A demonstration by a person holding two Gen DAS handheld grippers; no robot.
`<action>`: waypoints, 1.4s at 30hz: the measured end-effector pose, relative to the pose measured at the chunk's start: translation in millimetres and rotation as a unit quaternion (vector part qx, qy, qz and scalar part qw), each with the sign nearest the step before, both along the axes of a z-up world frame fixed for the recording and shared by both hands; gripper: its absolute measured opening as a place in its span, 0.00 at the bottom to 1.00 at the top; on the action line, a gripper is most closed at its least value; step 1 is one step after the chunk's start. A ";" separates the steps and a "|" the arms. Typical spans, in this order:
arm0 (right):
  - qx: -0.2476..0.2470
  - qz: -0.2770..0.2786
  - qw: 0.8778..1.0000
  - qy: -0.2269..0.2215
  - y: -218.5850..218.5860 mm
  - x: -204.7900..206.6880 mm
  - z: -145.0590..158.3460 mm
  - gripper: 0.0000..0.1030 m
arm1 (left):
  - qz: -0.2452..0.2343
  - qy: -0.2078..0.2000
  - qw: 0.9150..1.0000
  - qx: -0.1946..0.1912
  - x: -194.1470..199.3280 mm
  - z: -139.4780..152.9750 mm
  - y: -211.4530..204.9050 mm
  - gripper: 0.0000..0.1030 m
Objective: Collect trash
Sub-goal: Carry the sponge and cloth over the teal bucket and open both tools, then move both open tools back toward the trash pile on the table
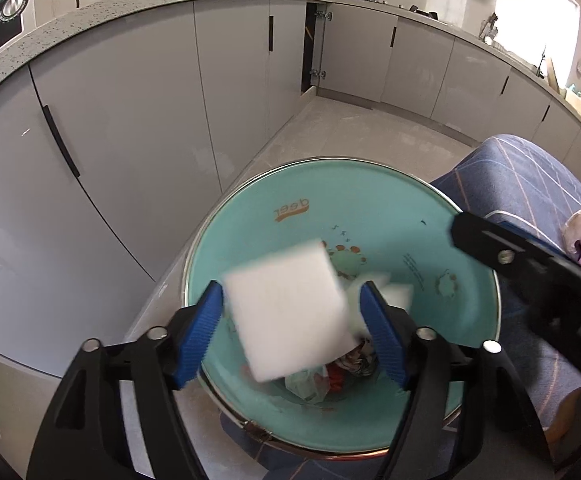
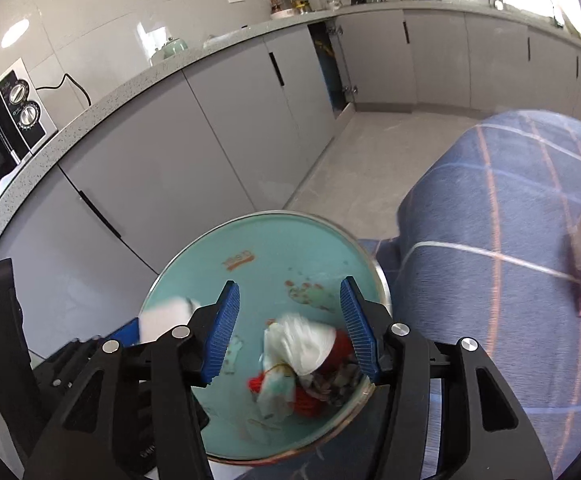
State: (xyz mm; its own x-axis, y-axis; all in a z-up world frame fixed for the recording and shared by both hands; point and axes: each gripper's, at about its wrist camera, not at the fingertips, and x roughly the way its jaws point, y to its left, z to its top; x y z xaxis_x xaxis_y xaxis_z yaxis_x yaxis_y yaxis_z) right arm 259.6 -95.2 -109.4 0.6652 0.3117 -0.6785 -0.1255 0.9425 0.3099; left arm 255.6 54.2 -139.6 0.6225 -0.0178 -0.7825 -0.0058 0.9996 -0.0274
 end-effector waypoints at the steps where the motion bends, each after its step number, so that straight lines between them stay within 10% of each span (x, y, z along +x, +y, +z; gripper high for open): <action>1: 0.001 -0.004 1.000 -0.003 -2.8 -2.3 2.1 0.51 | 0.002 -0.001 1.000 0.003 -1.0 0.3 0.5 0.70; 16: -0.024 -0.043 0.995 -0.086 -28.8 -58.1 42.6 0.74 | 0.016 -0.031 0.999 0.027 -21.3 24.3 -7.6 0.88; 42: -0.021 -0.129 0.987 -0.094 -117.2 -116.4 45.7 0.76 | -0.040 -0.055 0.997 0.034 -49.5 49.6 -80.9 0.94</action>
